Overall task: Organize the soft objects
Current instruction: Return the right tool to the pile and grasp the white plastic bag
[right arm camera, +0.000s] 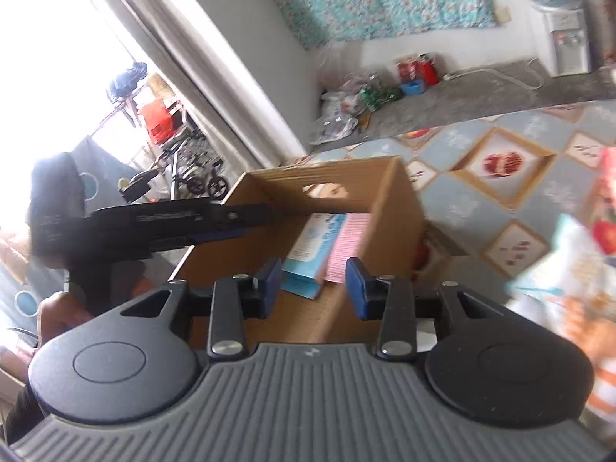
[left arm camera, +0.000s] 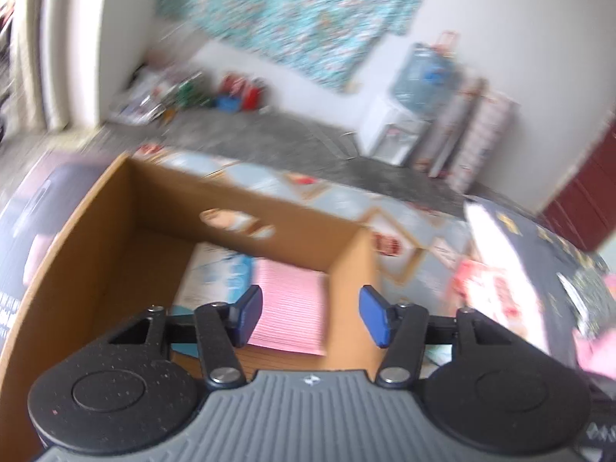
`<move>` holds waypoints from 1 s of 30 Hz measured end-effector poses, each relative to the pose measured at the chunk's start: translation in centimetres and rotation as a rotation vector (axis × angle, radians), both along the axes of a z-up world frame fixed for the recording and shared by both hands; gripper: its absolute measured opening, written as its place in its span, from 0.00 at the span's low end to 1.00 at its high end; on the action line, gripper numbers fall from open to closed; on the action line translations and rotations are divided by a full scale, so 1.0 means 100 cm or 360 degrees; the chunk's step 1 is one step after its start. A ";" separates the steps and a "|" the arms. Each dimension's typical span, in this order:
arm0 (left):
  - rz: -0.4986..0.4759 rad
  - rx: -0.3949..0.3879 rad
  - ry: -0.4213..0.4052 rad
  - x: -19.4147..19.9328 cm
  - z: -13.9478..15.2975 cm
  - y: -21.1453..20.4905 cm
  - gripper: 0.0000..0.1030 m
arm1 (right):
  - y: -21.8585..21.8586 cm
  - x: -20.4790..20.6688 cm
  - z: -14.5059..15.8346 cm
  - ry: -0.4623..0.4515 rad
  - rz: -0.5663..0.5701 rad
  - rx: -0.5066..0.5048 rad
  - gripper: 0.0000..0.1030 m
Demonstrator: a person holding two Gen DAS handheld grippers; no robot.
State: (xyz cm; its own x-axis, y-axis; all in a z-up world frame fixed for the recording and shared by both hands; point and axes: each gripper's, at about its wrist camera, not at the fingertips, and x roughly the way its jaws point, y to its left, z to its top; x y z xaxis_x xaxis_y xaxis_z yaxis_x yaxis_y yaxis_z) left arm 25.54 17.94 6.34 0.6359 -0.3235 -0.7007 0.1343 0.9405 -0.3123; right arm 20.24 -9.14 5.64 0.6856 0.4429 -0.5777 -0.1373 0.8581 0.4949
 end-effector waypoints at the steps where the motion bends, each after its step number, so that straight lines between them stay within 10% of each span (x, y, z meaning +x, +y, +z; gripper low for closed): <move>1: -0.0043 0.0006 -0.0026 -0.009 0.006 -0.011 0.58 | -0.011 -0.012 0.004 -0.0014 -0.0033 -0.0024 0.40; 12: -0.0357 -0.0031 0.0006 -0.048 0.003 -0.128 0.58 | -0.147 -0.096 0.006 0.0029 -0.0452 -0.0134 0.42; 30: -0.0433 -0.0119 0.0409 0.057 -0.083 -0.224 0.58 | -0.215 -0.017 -0.114 0.0390 -0.0523 0.0143 0.42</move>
